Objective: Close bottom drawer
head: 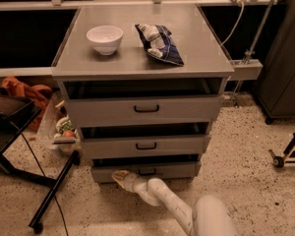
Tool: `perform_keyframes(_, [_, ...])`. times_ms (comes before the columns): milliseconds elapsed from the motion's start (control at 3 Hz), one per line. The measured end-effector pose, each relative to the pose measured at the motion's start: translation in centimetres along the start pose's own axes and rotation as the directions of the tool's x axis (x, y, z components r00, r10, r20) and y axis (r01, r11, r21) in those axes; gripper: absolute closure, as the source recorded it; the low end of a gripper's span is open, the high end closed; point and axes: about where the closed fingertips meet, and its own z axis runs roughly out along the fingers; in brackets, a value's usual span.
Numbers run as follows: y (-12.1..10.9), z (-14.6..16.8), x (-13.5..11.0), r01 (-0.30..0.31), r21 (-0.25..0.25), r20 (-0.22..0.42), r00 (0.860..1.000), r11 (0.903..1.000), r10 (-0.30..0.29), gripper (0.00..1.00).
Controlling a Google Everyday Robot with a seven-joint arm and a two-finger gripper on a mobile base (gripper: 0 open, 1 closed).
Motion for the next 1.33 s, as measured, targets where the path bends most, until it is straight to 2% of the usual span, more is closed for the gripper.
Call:
perform_keyframes(667, [-1.1,-0.1,0.2,0.005,0.048,0.003,1.000,0.9988,-0.005,1.00])
perform_keyframes(1000, [-1.1,-0.9,0.2,-0.015,0.003,0.001,1.000,0.9999,0.015,1.00])
perform_keyframes(1333, [0.0,-2.4,-0.2,-0.033,-0.105,-0.012,0.999,0.9939,0.032,1.00])
